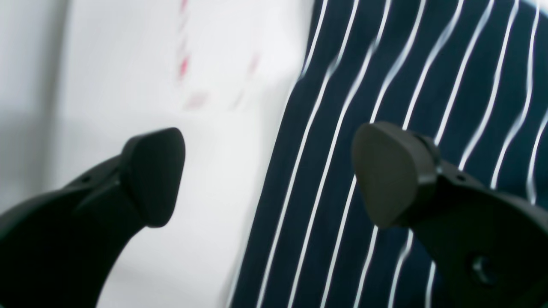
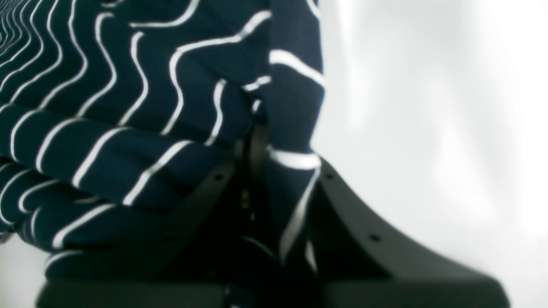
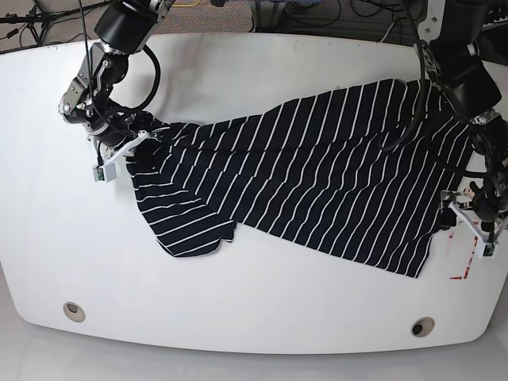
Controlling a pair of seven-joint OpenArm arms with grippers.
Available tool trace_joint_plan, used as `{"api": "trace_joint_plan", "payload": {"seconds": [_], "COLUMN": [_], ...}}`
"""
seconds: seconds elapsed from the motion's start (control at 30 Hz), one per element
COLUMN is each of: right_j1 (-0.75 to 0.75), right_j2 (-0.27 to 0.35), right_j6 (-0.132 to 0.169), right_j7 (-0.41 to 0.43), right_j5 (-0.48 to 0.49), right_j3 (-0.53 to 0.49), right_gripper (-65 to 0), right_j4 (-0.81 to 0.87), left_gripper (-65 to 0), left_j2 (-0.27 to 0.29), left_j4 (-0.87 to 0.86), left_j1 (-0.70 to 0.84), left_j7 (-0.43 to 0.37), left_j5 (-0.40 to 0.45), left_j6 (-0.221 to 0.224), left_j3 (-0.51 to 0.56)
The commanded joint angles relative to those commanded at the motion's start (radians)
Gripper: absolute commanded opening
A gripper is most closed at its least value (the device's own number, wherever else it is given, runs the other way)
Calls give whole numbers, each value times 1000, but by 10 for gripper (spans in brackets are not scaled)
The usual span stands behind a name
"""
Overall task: Fold the T-shirt properly
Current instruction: 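Move the left gripper along the shirt edge and grasp the hem, then lift the shirt with both grippers and shake it out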
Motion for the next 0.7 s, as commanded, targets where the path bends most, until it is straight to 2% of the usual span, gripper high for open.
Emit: {"api": "trace_joint_plan", "payload": {"seconds": [0.07,0.13,0.23,0.4,0.53,0.7], "right_j1": [0,0,0,2,3,3], "right_j2": [2,2,2,2,2,0], "right_j6": [0,0,0,0,0,0], "right_j7": [0,0,0,0,0,0], "right_j5": [0,0,0,0,6,8], "right_j3": [0,0,0,0,0,0], "right_gripper": [-610,-610,-610,-610,-610,-610], "right_j4": [0,0,0,0,0,0], "left_gripper": [-38,-38,-38,-38,-36,-36], "left_j2": [-18,-29,-41,-46,-46,-37], "left_j4": [-121,-219,-348,-503,-559,-611], "left_j1": [-49,-91,-135,-189,-204,-209], "left_j7": [-57,-112,-196,-287,-327,-371], "left_j5": [0,0,0,-2,-6,-6], "left_j6": [14,51,81,72,72,77], "left_j3": [3,6,8,58,104,114]}}
